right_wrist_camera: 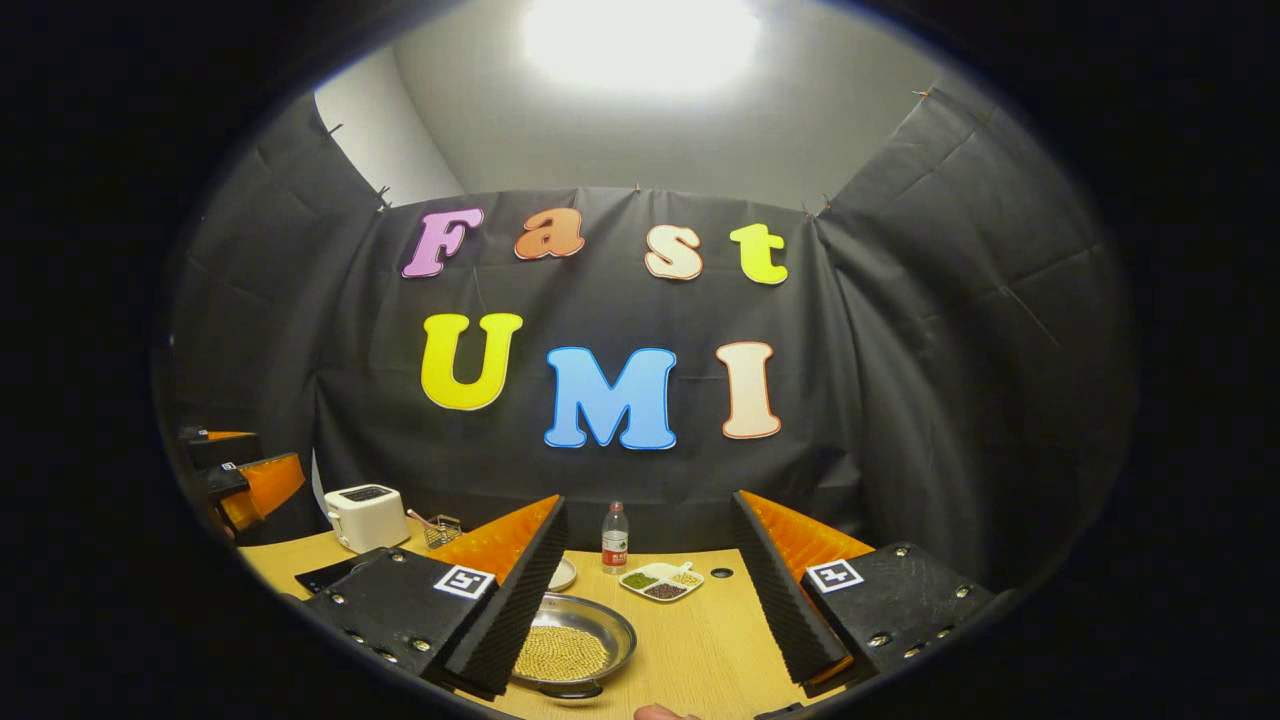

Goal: First push the handle of the pot to place it horizontally, then grasp the pot with both hands and set it on the induction cooktop.

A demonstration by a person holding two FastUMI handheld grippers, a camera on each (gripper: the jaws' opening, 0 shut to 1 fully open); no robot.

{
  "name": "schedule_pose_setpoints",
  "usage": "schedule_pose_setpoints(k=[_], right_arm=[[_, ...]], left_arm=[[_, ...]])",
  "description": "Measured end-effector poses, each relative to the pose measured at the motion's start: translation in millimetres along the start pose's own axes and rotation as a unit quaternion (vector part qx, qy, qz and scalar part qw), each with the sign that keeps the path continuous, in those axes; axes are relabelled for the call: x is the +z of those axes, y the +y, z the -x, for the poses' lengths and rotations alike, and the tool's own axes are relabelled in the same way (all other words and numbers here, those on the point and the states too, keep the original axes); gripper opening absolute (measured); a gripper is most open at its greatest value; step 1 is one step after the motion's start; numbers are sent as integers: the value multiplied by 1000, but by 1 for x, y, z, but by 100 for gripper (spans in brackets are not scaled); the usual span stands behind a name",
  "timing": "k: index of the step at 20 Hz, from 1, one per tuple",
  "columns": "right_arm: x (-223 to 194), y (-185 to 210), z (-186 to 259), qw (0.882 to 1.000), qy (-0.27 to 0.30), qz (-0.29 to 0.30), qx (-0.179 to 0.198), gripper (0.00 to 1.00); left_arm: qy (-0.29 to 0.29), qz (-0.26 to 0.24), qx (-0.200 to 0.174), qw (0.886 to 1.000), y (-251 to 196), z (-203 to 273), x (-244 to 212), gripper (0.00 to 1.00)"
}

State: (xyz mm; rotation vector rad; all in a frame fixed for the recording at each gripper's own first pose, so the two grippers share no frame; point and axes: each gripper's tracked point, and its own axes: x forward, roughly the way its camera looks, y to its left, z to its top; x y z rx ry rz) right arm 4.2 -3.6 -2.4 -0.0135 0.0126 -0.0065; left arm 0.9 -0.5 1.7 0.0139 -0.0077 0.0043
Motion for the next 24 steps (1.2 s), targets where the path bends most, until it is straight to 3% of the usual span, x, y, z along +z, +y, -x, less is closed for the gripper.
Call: schedule_pose_setpoints(k=[3,13,17,18,19,21,22,23,24], right_arm=[[-3,0,0,1000,3,-2,-1,98],[-6,4,-5,1000,11,2,0,98],[-10,11,-8,1000,19,5,8,97],[-12,12,-8,1000,23,7,7,93],[-13,13,-9,1000,25,7,9,79],[-19,21,-11,999,37,5,18,66],[-22,21,-14,999,39,7,9,66],[-18,20,-10,999,39,5,12,35],[-21,27,-12,999,45,2,22,29]], left_arm=[[-2,-2,-1,1000,-1,0,0,100],[-4,4,8,1000,8,-2,-1,100],[-6,6,10,1000,13,-4,-1,94],[-6,6,11,1000,14,-5,-1,95],[-6,6,12,1000,16,-4,-3,97],[-5,4,13,1000,19,-5,-5,99],[-4,4,13,1000,20,-6,-7,100],[-3,3,14,1000,22,-6,-9,94],[-2,3,15,1000,25,-7,-9,94]])
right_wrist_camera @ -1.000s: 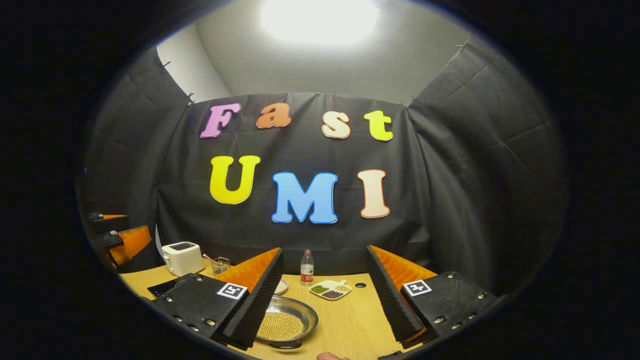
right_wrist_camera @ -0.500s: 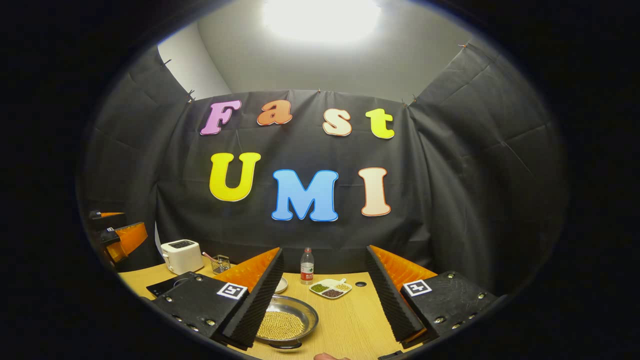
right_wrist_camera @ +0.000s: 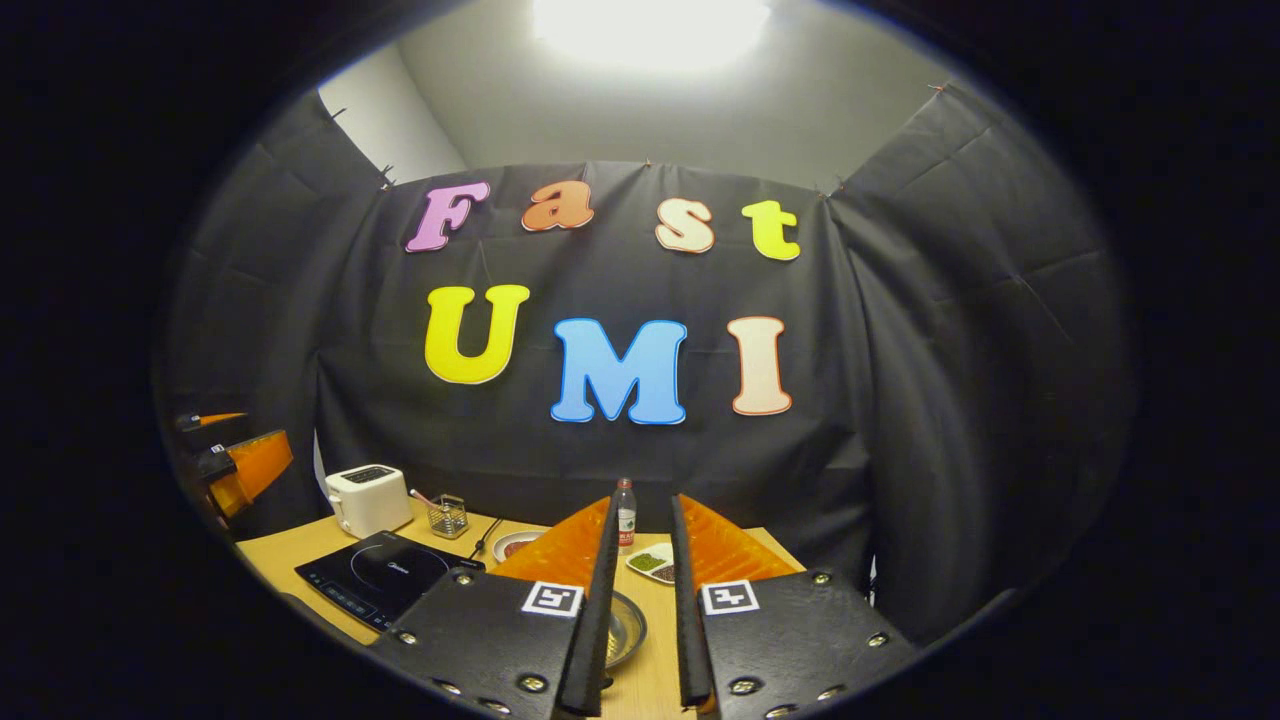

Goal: First push the handle of the pot to place it horizontally, then grasp the pot with both hands and set it on the induction cooktop.

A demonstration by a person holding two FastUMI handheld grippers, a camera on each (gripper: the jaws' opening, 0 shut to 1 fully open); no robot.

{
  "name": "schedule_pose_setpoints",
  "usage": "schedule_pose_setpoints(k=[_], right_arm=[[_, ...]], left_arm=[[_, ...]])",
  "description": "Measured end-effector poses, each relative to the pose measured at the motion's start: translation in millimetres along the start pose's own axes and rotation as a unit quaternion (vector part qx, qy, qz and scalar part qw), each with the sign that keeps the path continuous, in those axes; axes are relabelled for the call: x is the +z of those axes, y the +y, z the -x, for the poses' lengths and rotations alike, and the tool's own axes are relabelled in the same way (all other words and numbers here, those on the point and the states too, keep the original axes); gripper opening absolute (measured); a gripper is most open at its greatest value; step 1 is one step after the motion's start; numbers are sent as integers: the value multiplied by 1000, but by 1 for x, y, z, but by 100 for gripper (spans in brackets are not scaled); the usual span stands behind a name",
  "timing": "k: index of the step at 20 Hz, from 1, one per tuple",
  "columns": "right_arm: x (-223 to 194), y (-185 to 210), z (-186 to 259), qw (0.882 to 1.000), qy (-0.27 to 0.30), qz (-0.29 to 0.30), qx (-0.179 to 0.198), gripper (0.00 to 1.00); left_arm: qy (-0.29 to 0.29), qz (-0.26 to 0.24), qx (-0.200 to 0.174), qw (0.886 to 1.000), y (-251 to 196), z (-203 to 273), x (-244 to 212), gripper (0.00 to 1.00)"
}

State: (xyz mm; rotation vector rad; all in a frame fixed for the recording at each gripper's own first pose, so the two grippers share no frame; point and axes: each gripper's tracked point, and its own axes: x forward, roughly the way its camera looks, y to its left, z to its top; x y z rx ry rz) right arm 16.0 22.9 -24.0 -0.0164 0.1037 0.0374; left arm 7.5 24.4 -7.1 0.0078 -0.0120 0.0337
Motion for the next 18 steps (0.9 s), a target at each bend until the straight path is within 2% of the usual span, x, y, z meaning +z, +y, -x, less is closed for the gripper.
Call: schedule_pose_setpoints(k=[1,2,3,4,5,7,9,10,11,14,18], right_arm=[[-6,9,0,1000,10,-1,14,30],[-7,11,4,1000,12,6,8,30],[-4,6,3,1000,7,9,1,2],[-8,14,-13,1000,14,7,18,3],[-13,28,-5,999,22,8,23,6],[-21,40,-8,999,35,10,40,6],[-32,59,-11,997,51,8,61,6],[-39,69,-13,995,63,12,76,6],[-48,78,-15,993,74,21,86,6],[-72,99,-20,984,116,41,127,6],[-107,121,-25,968,163,52,183,6]], left_arm=[[1,1,0,1000,2,-2,-2,94],[2,3,0,1000,4,-4,-2,94],[2,2,1,1000,7,-4,-4,94],[2,0,3,1000,12,-5,-3,94],[1,0,4,1000,16,-7,-3,96],[-1,2,3,1000,23,-8,-3,100],[2,2,5,1000,36,-9,-7,100],[4,4,3,1000,41,-9,-9,94],[3,3,3,1000,47,-7,-11,95],[3,-13,23,1000,74,-1,-13,97],[16,-12,44,999,87,-3,-26,99]])
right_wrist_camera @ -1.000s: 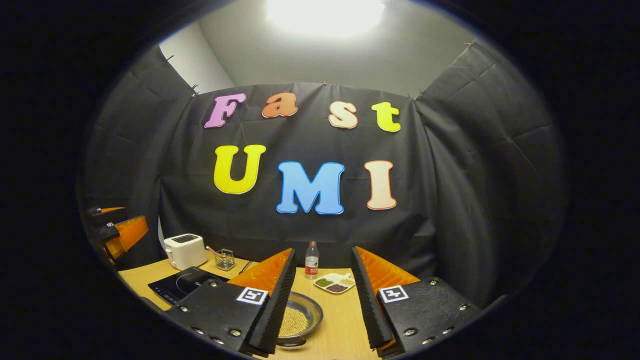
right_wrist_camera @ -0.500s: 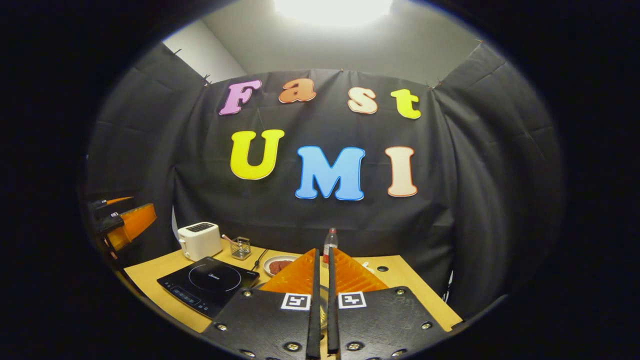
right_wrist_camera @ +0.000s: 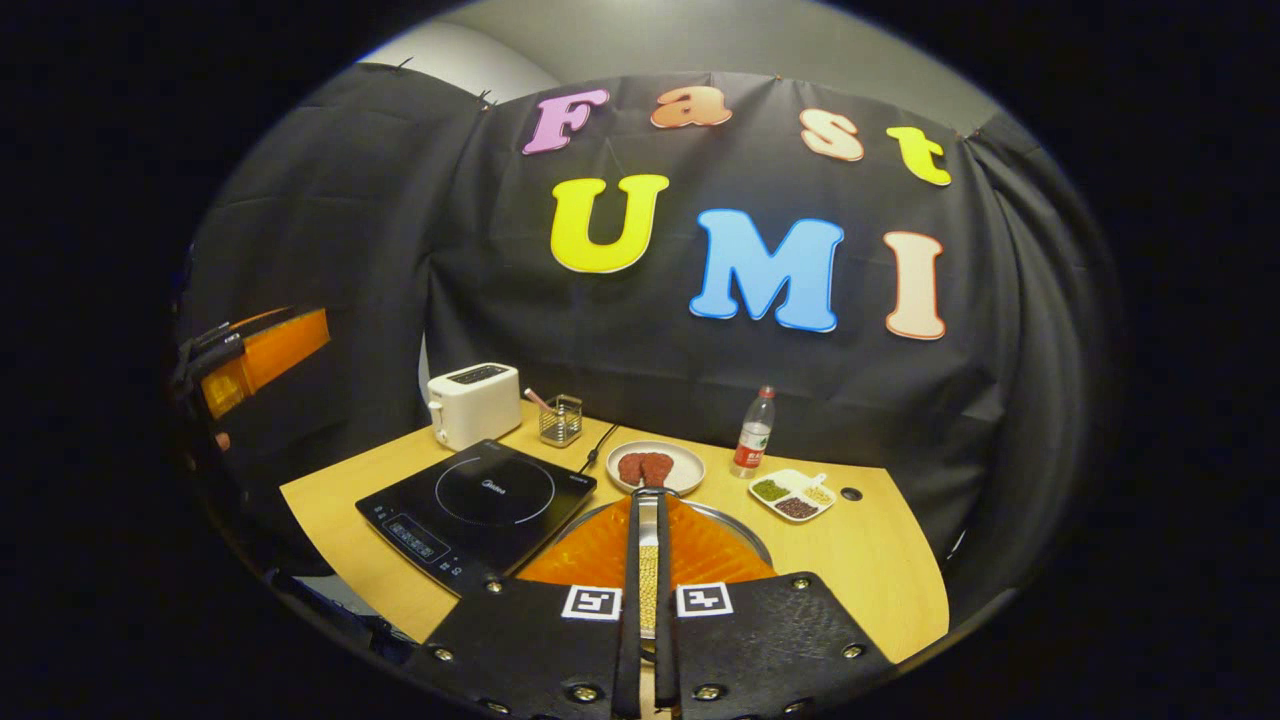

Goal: First push the handle of the pot to place it horizontally, then grasp the pot with both hands and set it on the induction cooktop.

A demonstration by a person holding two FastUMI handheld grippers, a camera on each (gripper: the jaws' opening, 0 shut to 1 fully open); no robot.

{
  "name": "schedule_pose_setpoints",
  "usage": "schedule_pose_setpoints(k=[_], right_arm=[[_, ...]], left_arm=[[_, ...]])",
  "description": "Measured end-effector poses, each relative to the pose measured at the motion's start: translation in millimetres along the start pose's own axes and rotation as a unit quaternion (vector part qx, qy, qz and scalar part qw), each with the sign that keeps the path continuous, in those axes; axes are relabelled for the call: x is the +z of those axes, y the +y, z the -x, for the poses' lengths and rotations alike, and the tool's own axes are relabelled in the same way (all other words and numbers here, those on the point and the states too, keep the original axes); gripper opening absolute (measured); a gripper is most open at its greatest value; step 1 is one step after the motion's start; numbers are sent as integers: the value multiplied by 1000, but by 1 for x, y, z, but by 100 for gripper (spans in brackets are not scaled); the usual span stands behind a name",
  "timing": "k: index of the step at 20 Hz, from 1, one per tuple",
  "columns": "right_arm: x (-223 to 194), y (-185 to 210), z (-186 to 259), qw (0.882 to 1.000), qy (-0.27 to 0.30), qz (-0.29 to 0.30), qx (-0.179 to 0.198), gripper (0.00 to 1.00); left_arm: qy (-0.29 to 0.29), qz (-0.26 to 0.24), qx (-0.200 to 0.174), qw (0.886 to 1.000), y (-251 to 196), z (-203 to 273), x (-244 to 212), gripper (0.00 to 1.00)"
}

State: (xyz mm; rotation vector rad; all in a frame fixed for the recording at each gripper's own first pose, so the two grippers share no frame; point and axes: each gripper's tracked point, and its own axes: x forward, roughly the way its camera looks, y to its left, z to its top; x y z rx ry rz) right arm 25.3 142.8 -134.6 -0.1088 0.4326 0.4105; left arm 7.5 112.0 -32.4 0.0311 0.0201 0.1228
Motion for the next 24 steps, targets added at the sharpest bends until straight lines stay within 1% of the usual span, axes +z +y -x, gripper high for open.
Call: schedule_pose_setpoints(k=[2,4,7,9,10,11,12,14,16,17,18,19,20,21,24], right_arm=[[-20,19,-11,999,26,-4,47,6],[-41,26,-20,995,53,2,84,6],[-73,39,-27,985,97,-6,143,6],[-97,40,-30,977,136,-24,166,6],[-108,39,-31,972,155,-28,172,6],[-116,38,-32,969,167,-30,177,6],[-123,38,-32,966,179,-31,184,6],[-139,39,-31,959,200,-34,198,6],[-155,43,-28,950,223,-40,215,6],[-165,43,-26,945,237,-43,220,6],[-174,42,-25,942,249,-44,222,6],[-181,40,-26,939,260,-45,221,6],[-189,37,-26,936,271,-43,219,6],[-195,33,-25,935,279,-40,215,7],[-206,17,-30,937,290,-41,189,7]], left_arm=[[10,-1,15,1000,2,-6,-8,100],[29,3,30,999,-1,-14,-20,100],[45,11,47,998,-12,-24,-28,100],[56,8,51,997,-22,-31,-28,99],[54,6,52,997,-28,-32,-23,98],[50,4,52,997,-32,-33,-18,94],[48,1,50,998,-37,-33,-14,100],[46,-8,50,998,-41,-30,-12,98],[48,-15,50,998,-45,-30,-12,100],[49,-16,50,997,-46,-27,-12,98],[48,-16,52,997,-46,-25,-11,100],[47,-17,54,997,-46,-23,-11,100],[49,-18,55,997,-45,-23,-11,97],[50,-21,56,997,-45,-24,-12,100],[52,-25,58,997,-43,-21,-11,100]])
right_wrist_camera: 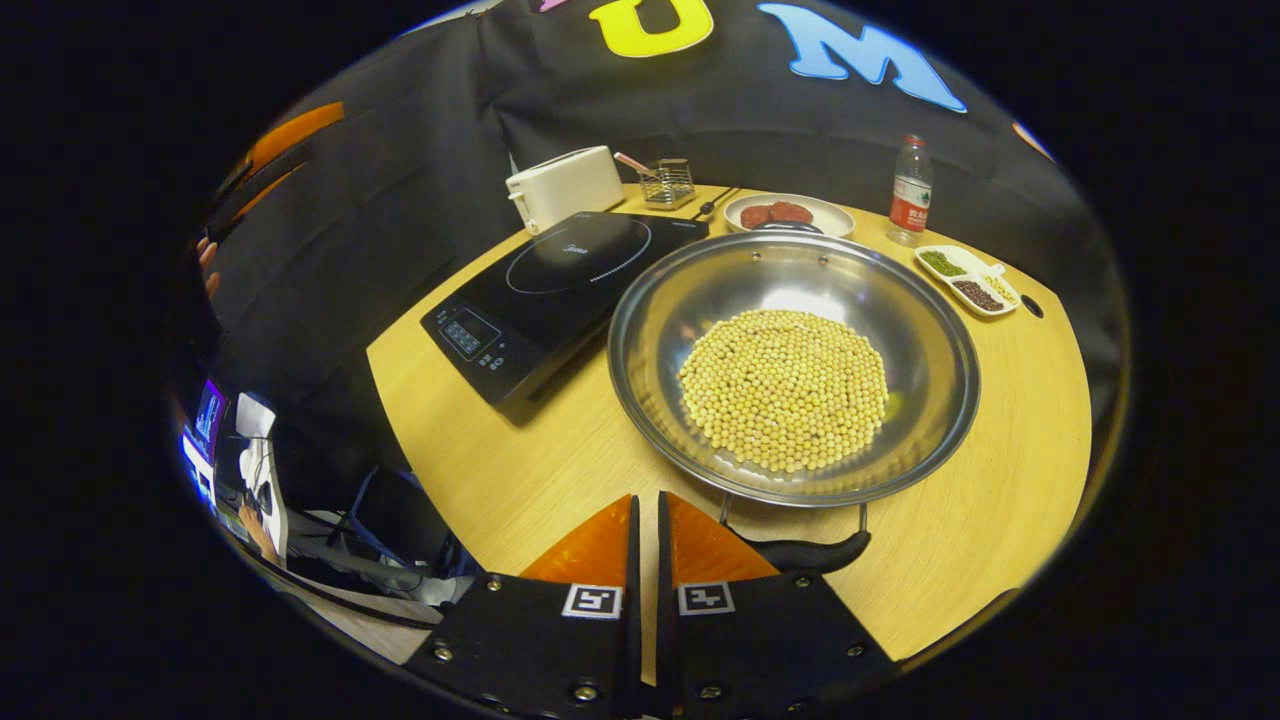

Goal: First push the handle of the pot to place it horizontally, then grasp the pot with both hands and set it on the induction cooktop.

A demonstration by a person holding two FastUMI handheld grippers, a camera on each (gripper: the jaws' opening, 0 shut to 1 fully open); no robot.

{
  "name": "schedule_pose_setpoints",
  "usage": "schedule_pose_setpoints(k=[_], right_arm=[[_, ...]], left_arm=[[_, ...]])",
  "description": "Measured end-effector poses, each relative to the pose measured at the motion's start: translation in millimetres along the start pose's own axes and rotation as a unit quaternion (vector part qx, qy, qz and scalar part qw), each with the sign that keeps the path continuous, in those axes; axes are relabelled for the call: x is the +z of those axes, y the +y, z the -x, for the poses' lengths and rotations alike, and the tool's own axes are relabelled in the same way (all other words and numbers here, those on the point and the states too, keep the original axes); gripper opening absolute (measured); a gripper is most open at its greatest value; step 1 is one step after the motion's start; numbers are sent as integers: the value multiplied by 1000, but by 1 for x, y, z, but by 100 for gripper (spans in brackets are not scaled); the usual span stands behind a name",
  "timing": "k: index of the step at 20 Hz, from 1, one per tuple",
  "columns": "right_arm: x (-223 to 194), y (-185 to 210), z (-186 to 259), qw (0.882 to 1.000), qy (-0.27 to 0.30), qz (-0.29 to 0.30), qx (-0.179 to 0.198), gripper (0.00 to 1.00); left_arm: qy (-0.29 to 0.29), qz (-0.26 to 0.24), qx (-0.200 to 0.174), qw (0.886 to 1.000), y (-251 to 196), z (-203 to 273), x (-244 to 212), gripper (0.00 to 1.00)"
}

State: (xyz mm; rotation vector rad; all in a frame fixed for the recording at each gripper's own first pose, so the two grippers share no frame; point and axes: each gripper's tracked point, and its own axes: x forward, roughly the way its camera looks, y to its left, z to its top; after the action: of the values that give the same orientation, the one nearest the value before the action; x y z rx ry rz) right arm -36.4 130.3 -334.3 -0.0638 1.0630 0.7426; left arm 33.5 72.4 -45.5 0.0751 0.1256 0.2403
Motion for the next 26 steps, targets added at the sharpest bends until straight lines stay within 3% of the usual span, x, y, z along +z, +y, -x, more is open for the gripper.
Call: schedule_pose_setpoints(k=[1,4,7,8,9,15,19,20,24,25,26], right_arm=[[-3,-2,-2,1000,2,-14,0,7],[-6,-14,2,999,7,-53,-5,1],[-9,-40,4,997,8,-62,-37,1],[-10,-49,6,997,9,-66,-46,1],[-10,-55,6,996,8,-70,-53,1],[-11,-108,17,990,4,-91,-105,1],[-9,-149,22,982,-9,-129,-139,1],[-10,-158,23,979,-10,-142,-145,1],[-4,-193,30,973,-20,-159,-164,1],[-2,-203,32,971,-22,-160,-175,1],[-1,-214,33,969,-23,-162,-186,1]], left_arm=[[-1,1,-1,1000,-1,0,-1,97],[-3,0,-6,1000,-10,3,3,100],[-6,-2,-17,1000,-23,-2,6,96],[-6,-1,-22,1000,-27,-3,7,100],[-5,1,-26,1000,-33,-3,5,96],[-2,-4,-50,999,-66,-10,2,100],[6,2,-52,999,-86,-15,-11,96],[12,8,-53,998,-91,-15,-16,100],[28,16,-61,998,-112,-24,-31,92],[33,17,-66,997,-119,-25,-37,100],[39,19,-72,996,-128,-29,-44,100]])
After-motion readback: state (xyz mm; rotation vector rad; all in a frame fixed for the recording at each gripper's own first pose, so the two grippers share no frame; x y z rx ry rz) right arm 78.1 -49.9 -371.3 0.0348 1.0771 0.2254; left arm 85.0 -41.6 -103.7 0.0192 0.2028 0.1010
